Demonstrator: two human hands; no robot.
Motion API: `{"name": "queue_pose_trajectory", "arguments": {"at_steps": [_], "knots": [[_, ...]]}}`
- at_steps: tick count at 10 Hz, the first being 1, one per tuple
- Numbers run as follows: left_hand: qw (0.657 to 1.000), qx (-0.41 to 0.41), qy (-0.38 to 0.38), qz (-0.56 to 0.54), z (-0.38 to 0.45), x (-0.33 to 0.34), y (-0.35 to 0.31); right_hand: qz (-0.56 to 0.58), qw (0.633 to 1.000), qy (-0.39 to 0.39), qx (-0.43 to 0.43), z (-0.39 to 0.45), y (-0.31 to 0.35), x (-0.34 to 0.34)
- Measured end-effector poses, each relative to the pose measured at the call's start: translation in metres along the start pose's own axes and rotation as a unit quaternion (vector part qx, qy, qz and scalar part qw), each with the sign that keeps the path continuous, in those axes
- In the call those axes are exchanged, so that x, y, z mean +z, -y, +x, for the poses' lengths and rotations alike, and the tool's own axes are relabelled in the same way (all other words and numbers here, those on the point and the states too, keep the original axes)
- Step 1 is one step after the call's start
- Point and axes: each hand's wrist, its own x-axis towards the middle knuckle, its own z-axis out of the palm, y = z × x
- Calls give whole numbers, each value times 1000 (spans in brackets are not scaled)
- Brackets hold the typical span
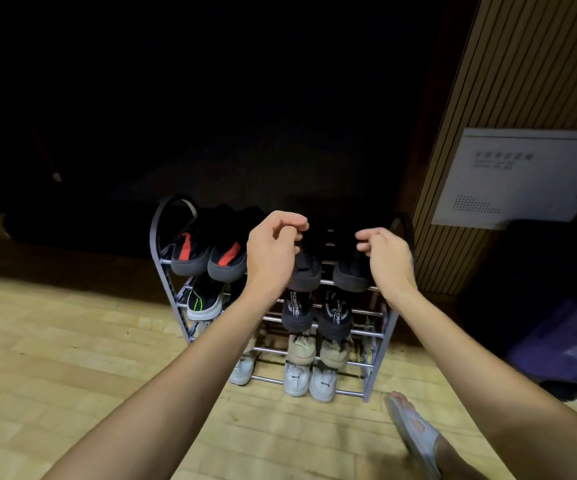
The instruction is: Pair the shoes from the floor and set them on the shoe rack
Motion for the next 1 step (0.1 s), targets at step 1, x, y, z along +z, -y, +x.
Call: {"name": "queue_pose_trajectory", "arguments": {"at_steps": [1], "knots": [[999,24,-10,-26,-19,-42,-39,59,997,26,-40,-40,40,-13]]}}
